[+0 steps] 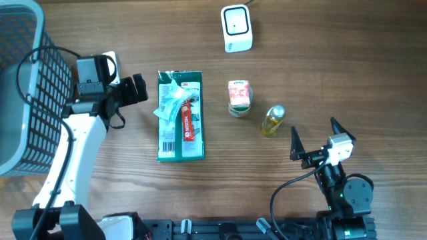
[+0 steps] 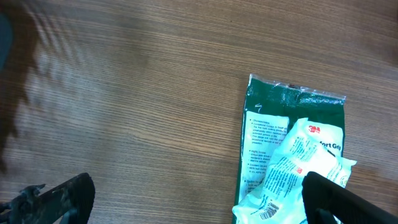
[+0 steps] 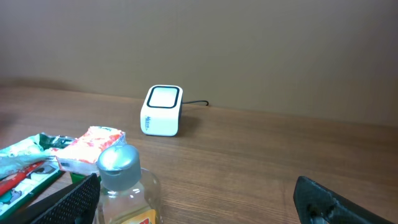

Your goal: Scan the item barcode

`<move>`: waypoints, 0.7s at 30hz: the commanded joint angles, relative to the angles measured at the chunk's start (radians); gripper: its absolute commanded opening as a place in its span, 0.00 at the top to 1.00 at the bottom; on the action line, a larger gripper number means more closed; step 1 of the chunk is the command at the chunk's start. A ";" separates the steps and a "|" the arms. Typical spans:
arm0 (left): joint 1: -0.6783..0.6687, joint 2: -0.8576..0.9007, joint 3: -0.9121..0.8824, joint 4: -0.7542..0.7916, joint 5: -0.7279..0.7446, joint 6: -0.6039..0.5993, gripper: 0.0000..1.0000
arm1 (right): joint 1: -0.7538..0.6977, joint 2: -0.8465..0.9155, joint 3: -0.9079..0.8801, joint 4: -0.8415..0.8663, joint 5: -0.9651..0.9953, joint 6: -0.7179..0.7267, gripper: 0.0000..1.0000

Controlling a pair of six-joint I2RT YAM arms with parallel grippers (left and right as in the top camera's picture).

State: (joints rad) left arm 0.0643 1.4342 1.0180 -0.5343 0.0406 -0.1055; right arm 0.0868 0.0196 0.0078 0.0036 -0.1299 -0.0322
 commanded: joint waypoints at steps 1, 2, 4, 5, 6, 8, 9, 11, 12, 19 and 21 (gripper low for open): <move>-0.003 -0.014 0.016 -0.001 0.015 0.023 0.00 | -0.003 -0.002 -0.003 0.004 0.008 -0.006 0.00; -0.003 -0.015 0.016 -0.001 0.015 0.023 0.00 | -0.003 -0.002 -0.003 0.003 0.009 0.014 0.00; -0.003 -0.014 0.016 -0.001 0.015 0.023 0.00 | -0.003 -0.002 -0.003 0.004 0.008 0.088 0.00; -0.003 -0.014 0.016 -0.001 0.015 0.023 0.00 | -0.003 -0.002 -0.003 0.004 0.008 0.133 0.00; -0.003 -0.014 0.016 -0.001 0.015 0.023 0.00 | -0.003 -0.002 -0.003 0.003 0.009 0.201 0.00; -0.003 -0.014 0.016 -0.001 0.015 0.023 0.00 | -0.003 -0.002 -0.003 0.002 0.029 0.482 0.00; -0.003 -0.014 0.016 -0.001 0.015 0.023 0.00 | -0.003 -0.001 -0.002 0.001 0.028 0.455 0.00; -0.003 -0.014 0.016 -0.001 0.015 0.023 0.00 | -0.003 0.002 -0.001 0.000 0.024 0.452 0.00; -0.003 -0.014 0.016 -0.001 0.015 0.023 0.00 | -0.003 0.004 0.007 -0.013 0.013 0.454 0.00; -0.003 -0.014 0.016 -0.001 0.015 0.023 0.00 | -0.003 0.195 0.423 -0.310 0.052 0.451 0.00; -0.003 -0.014 0.016 -0.001 0.015 0.023 0.00 | -0.003 0.325 0.605 -0.417 0.051 0.455 0.00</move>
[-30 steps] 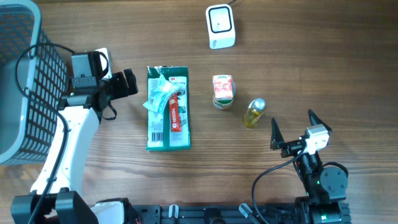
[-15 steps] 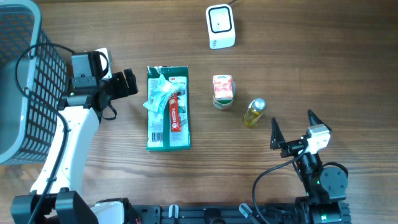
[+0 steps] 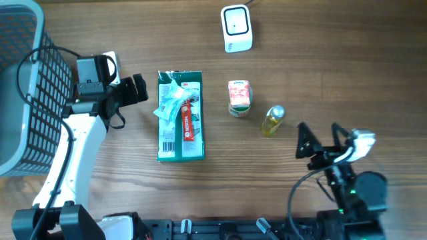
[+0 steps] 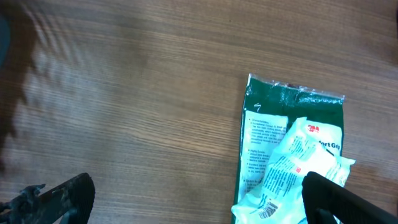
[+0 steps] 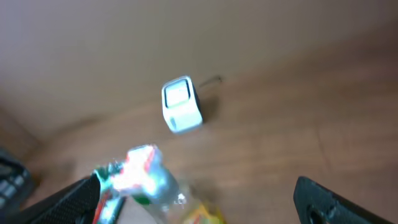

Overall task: Scan the item barcode
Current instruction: 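Reach the right gripper forward to the yellow oil bottle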

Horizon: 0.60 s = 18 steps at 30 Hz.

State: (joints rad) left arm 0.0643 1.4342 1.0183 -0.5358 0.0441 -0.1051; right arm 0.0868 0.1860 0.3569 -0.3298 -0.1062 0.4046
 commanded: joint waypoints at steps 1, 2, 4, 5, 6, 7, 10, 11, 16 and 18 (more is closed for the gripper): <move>-0.003 -0.014 0.016 0.001 0.011 0.023 0.00 | -0.003 0.224 0.349 -0.160 0.027 0.018 0.00; -0.003 -0.014 0.016 0.001 0.011 0.023 0.00 | -0.003 0.320 0.482 -0.282 0.027 0.017 0.00; -0.003 -0.014 0.016 0.001 0.011 0.023 0.00 | -0.003 0.499 0.702 -0.510 0.028 0.016 0.00; -0.003 -0.014 0.016 0.001 0.011 0.023 0.00 | -0.003 0.581 0.794 -0.613 0.031 0.014 0.00; -0.003 -0.014 0.016 0.001 0.011 0.023 0.00 | -0.003 0.698 0.911 -0.737 0.039 0.015 0.00; -0.003 -0.014 0.016 0.001 0.011 0.023 0.00 | -0.003 0.765 0.968 -0.796 0.039 0.014 0.00; -0.003 -0.014 0.016 0.001 0.011 0.023 0.00 | -0.003 0.927 1.032 -0.861 -0.004 0.016 0.00; -0.003 -0.014 0.016 0.001 0.011 0.023 0.00 | -0.003 0.964 1.030 -0.866 -0.041 0.017 0.00; -0.003 -0.014 0.016 0.001 0.011 0.023 0.00 | 0.056 1.151 1.017 -0.913 -0.135 0.051 0.31; -0.003 -0.014 0.016 0.001 0.011 0.023 0.00 | 0.121 1.216 0.999 -0.909 -0.104 0.105 0.32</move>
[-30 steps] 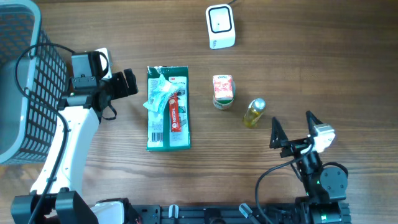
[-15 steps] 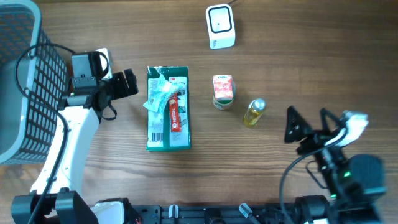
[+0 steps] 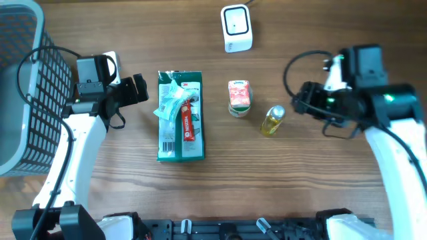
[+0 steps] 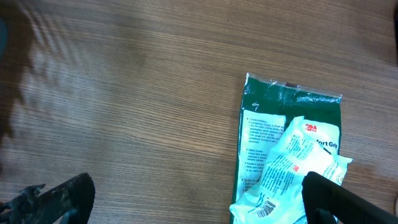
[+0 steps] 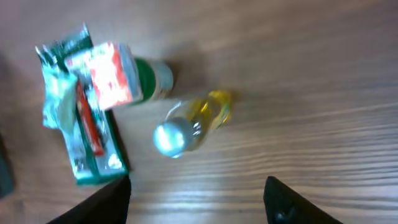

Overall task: Scan the item barcode
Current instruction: 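Reach the right gripper forward to the yellow oil bottle, then close the right gripper around the yellow oil bottle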

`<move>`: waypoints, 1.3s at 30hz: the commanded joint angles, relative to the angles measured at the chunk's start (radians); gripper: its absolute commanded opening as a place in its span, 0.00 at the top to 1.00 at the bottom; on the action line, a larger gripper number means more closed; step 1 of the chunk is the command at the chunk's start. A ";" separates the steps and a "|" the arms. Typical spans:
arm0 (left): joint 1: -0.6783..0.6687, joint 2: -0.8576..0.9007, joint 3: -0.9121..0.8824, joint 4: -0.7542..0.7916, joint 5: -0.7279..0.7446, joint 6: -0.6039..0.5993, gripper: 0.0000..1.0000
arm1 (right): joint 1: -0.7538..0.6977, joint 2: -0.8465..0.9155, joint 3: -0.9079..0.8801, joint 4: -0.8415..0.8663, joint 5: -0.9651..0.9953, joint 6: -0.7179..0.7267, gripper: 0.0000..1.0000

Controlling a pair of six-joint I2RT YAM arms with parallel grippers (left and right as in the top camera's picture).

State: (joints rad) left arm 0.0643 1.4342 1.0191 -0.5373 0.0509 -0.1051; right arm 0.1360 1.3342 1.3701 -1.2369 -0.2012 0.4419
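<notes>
The white barcode scanner stands at the far middle of the table. A green packet with a white wrapper lies left of centre. A small red-and-white carton and a yellow bottle with a silver cap stand right of it. My left gripper is open just left of the packet. My right gripper is open, above the table just right of the bottle, holding nothing.
A dark wire basket takes up the left edge of the table. The scanner's cable runs off the far edge. Bare wood lies in front of the items.
My right arm has moved from near the front right edge to above the table right of the bottle, its camera now looking down on the bottle. The left arm has not moved.
My right gripper was low near the front edge, open, looking level toward the scanner. Then it had shifted right and tilted. Now it is over the table beside the bottle, still open. The left gripper stayed open by the packet; no item has moved.
</notes>
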 commanded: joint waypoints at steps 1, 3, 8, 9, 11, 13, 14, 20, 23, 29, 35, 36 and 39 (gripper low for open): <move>-0.003 -0.014 0.015 0.002 0.005 0.023 0.00 | 0.104 0.096 -0.021 0.006 0.032 0.103 0.32; -0.003 -0.014 0.015 0.003 0.005 0.023 0.00 | 0.162 0.145 -0.024 0.014 0.109 0.164 0.28; -0.003 -0.014 0.015 0.002 0.005 0.023 0.00 | 0.233 0.237 -0.024 0.057 0.176 0.249 0.14; -0.003 -0.014 0.015 0.002 0.005 0.023 0.00 | 0.237 0.256 -0.024 0.072 0.176 0.249 0.05; -0.003 -0.014 0.015 0.002 0.005 0.023 0.00 | 0.237 0.282 -0.024 0.075 0.179 0.278 0.01; -0.003 -0.014 0.015 0.002 0.005 0.023 0.00 | 0.237 0.303 -0.025 0.079 0.183 0.292 0.02; -0.003 -0.014 0.015 0.002 0.005 0.023 0.00 | 0.237 0.306 -0.028 0.085 0.183 0.291 0.07; -0.003 -0.014 0.015 0.002 0.005 0.023 0.00 | 0.237 0.308 -0.042 0.100 0.187 0.291 0.34; -0.003 -0.014 0.015 0.002 0.005 0.023 0.00 | 0.237 0.308 -0.042 0.095 0.220 0.291 0.46; -0.003 -0.014 0.015 0.002 0.005 0.023 0.00 | 0.237 0.308 -0.042 0.091 0.231 0.135 0.63; -0.003 -0.014 0.015 0.002 0.005 0.023 0.00 | 0.237 0.308 -0.042 0.084 0.232 -0.078 0.73; -0.003 -0.014 0.015 0.002 0.005 0.023 0.00 | 0.236 0.308 -0.042 0.085 0.232 -0.076 0.61; -0.003 -0.014 0.015 0.002 0.005 0.023 0.00 | 0.236 0.308 -0.040 0.101 0.203 -0.071 0.30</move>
State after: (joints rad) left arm 0.0643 1.4342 1.0191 -0.5373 0.0509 -0.1051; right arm 0.3687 1.6279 1.3354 -1.1442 0.0051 0.4084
